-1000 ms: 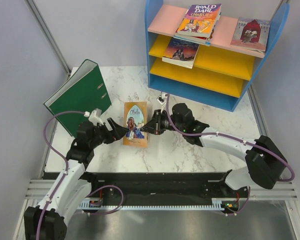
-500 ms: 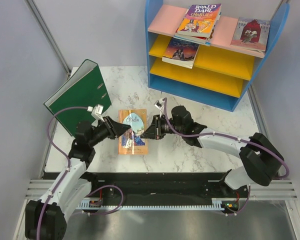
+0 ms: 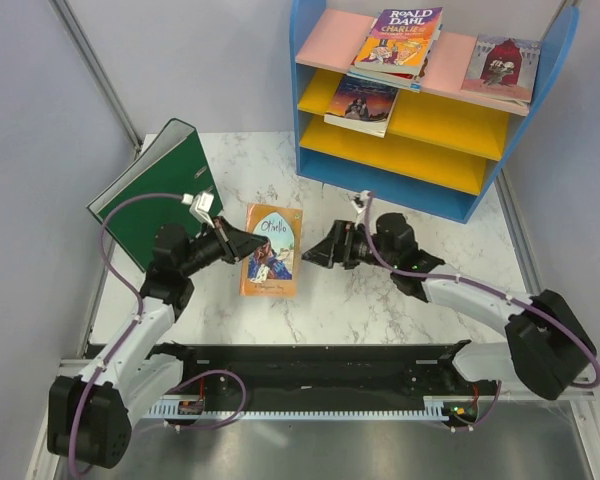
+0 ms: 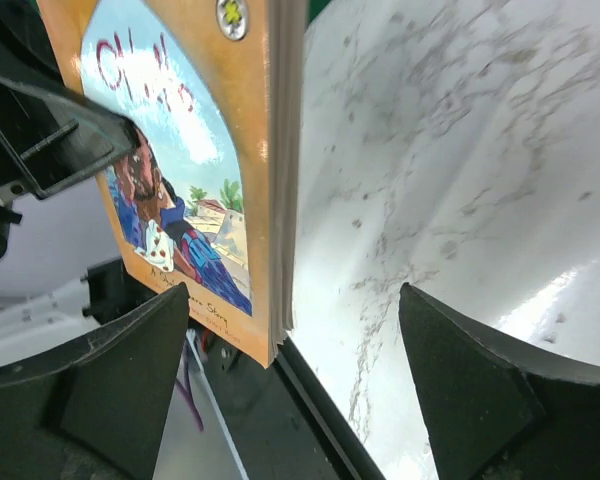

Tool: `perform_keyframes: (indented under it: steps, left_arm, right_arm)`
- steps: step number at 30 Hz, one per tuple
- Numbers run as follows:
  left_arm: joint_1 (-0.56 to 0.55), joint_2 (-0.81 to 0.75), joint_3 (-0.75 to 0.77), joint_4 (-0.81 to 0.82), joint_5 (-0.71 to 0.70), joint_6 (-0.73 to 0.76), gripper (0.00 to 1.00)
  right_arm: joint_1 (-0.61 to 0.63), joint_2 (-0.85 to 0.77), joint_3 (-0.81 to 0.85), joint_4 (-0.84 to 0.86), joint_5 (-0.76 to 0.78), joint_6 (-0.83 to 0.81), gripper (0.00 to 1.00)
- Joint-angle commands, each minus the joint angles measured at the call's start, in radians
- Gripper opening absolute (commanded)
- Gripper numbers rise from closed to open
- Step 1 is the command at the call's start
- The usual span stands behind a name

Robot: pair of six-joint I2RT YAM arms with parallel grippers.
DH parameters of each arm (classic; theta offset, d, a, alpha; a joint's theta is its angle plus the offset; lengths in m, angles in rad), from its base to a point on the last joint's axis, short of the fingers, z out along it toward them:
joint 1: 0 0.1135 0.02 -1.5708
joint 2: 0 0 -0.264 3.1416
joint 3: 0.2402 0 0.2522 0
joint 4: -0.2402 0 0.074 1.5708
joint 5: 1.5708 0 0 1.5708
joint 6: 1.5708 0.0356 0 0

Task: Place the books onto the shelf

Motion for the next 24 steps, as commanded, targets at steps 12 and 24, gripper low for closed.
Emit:
perform_keyframes:
  steps: [12, 24]
  left_arm:
    - [-0.114, 0.324, 0.253, 0.262, 0.120, -0.105, 0.02]
    - [-0.165, 0.480, 0.368, 0.419, 0.112, -0.214, 0.02]
  right_arm:
    - [-0.066, -0.168, -0.248, 0.418, -0.007, 0.230, 0.98]
    - [-0.068, -0.201, -0.297, 0.431, 0.013, 0.244, 0.98]
